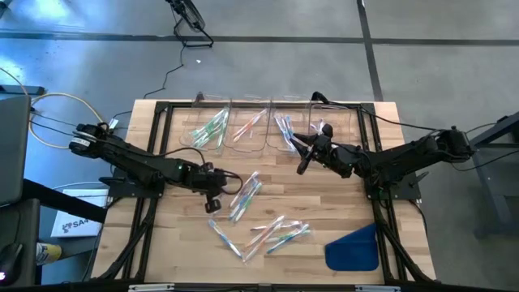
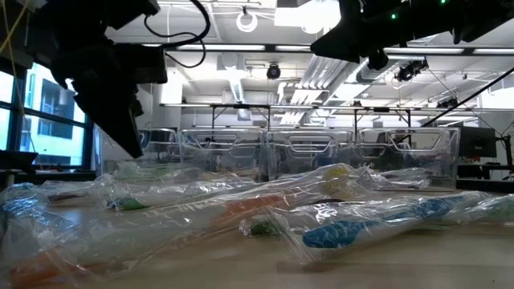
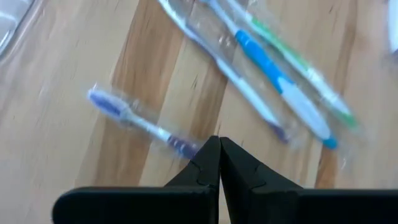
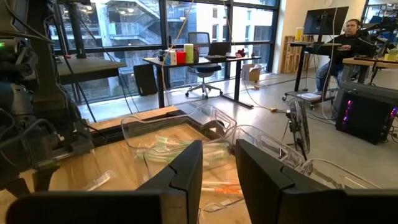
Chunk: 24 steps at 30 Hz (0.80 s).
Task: Pick & Place Toothbrushes
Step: Put the violet toothbrush into the right transparent bin
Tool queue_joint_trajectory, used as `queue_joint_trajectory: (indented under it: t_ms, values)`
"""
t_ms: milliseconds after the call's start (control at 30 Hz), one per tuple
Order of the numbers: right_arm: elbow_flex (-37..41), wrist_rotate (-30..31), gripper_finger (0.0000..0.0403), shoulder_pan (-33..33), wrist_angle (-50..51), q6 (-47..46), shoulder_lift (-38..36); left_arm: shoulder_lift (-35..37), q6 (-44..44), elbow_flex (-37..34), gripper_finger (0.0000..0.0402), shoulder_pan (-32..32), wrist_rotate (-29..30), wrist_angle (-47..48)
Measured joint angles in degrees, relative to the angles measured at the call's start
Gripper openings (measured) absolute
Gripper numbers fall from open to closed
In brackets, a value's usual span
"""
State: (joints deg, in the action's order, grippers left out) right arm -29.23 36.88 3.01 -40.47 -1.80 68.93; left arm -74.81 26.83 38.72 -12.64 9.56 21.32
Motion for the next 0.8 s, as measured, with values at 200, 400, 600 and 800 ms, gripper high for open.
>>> queue_joint_trajectory:
  t_ms: [200, 400, 600, 800]
  values:
    - [0.0, 0.0, 0.009, 0.0, 0.0, 0.1, 0.0, 0.0, 0.0, 0.0, 0.0005, 0.0, 0.0, -1.9]
    - [0.0, 0.0, 0.009, 0.0, 0.0, 0.1, 0.0, 0.0, 0.0, 0.0, 0.0005, 0.0, 0.1, -1.9]
    - [0.0, 0.0, 0.009, 0.0, 0.0, 0.1, 0.0, 0.0, -1.0, 0.0, 0.0005, 0.0, 5.8, -1.9]
    - [0.0, 0.0, 0.009, 0.0, 0.1, 0.1, 0.0, 0.0, -1.1, 0.0, 0.0005, 0.0, 6.6, -1.9]
